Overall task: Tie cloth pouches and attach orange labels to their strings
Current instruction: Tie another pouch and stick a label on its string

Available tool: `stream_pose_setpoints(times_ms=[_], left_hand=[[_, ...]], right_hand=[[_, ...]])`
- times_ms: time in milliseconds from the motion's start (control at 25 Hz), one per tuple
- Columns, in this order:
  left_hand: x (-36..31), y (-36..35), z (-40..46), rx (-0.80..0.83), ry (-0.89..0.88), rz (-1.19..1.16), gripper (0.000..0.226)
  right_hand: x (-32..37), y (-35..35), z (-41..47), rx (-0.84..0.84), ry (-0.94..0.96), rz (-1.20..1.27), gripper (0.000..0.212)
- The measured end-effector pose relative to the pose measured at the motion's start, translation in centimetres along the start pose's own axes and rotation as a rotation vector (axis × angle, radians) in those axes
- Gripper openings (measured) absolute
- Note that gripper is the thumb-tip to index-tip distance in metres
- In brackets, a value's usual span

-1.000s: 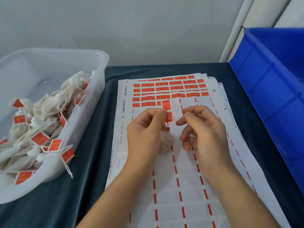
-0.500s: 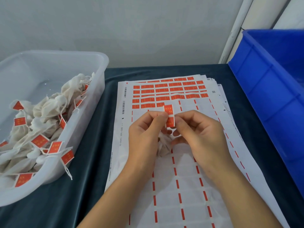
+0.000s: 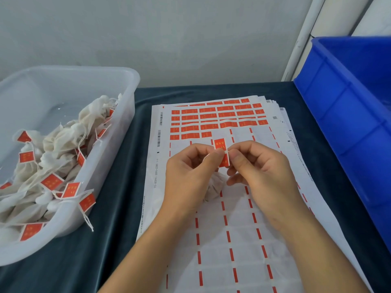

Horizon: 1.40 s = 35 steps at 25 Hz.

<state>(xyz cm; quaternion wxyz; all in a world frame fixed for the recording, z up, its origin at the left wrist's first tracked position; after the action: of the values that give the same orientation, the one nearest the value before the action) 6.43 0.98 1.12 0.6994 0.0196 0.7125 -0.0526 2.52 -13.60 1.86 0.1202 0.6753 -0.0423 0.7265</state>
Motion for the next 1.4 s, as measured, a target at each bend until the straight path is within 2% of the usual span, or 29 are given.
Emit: stream_pose_setpoints(times_ms=[440,920,1280,1400], left_hand=[[0.0,0.0,0.1,0.018,-0.011,0.005,0.005],[-0.4,-0.3,-0.2,0.038,-0.036,-0.002,0.013],[-1.3,0.0,-0.8,-0.009,-0.234,0.171,0.005],[-2.0,-0.1,-1.3,-0.026,-0.352,0.233,0.011]], right_hand=[[0.2,0.4,-0.1,-0.038,-0.017,0.001,0.011],[0.4,0.4,-0.2,-0.06,0.021,-0.07,0.008],[0.3,0.7,-0.1,-0.093,0.005,-0.041,0.014],[0.2,0.8,-0.1,-0.105,0.001,-0.03,0.015]])
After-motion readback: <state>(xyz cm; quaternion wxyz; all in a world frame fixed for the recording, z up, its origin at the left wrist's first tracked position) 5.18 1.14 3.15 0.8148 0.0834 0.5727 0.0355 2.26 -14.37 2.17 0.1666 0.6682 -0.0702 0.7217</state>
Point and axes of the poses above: each hand's wrist, its own z-axis towards the middle knuckle, its own y-axis out of the back of the hand, x = y × z, the point moved 5 cm from there along z, towards the middle knuckle, and after that the axes turned 1 degree about -z, right-handed, at the moved point
